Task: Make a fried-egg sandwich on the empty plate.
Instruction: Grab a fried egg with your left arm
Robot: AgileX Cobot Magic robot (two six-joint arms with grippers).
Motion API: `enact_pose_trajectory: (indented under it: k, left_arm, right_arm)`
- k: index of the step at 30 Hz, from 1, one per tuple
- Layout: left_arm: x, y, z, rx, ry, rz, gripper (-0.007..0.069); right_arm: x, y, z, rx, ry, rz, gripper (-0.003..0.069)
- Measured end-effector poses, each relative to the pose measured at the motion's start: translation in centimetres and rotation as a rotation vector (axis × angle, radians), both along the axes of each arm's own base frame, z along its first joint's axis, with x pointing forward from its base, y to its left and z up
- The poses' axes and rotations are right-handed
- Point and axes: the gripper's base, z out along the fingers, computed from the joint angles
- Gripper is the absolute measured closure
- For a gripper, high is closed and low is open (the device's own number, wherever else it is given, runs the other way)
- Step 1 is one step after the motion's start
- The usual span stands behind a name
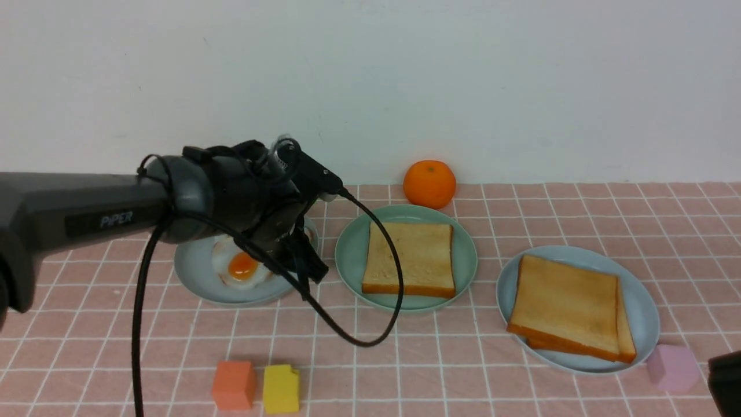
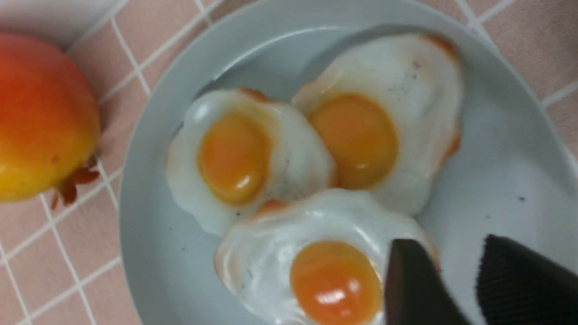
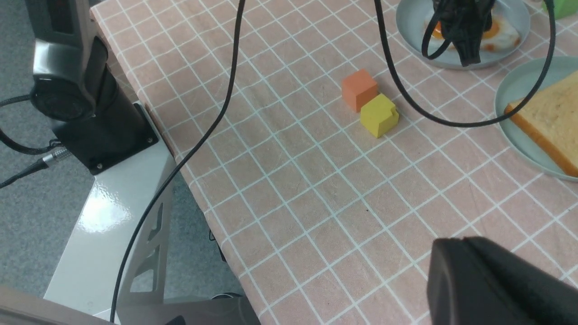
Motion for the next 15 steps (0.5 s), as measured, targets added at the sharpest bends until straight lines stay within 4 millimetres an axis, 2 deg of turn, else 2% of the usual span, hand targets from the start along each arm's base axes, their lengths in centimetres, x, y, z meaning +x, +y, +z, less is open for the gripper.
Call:
enact_pose_trajectory:
  k: [2,4,15]
  left_arm:
    - [0.2,0.0,-0.7,0.016,0.003,0.003,0.0266]
    - [0.3,0.1,-1.4,0.021,0.006,0.020,0.0238]
    - [0.9,0.2,-3.2,0.062,-0.011,0.047,0.0225]
  right_arm:
    - [0.0,0.0,0.0,-0.001,0.001,0.000,0.0606]
    - [0.0,0.0,0.0,-0.001,0.000,0.001,0.0606]
    - [0.0,0.0,0.0,0.003,0.003,0.003,0.0606]
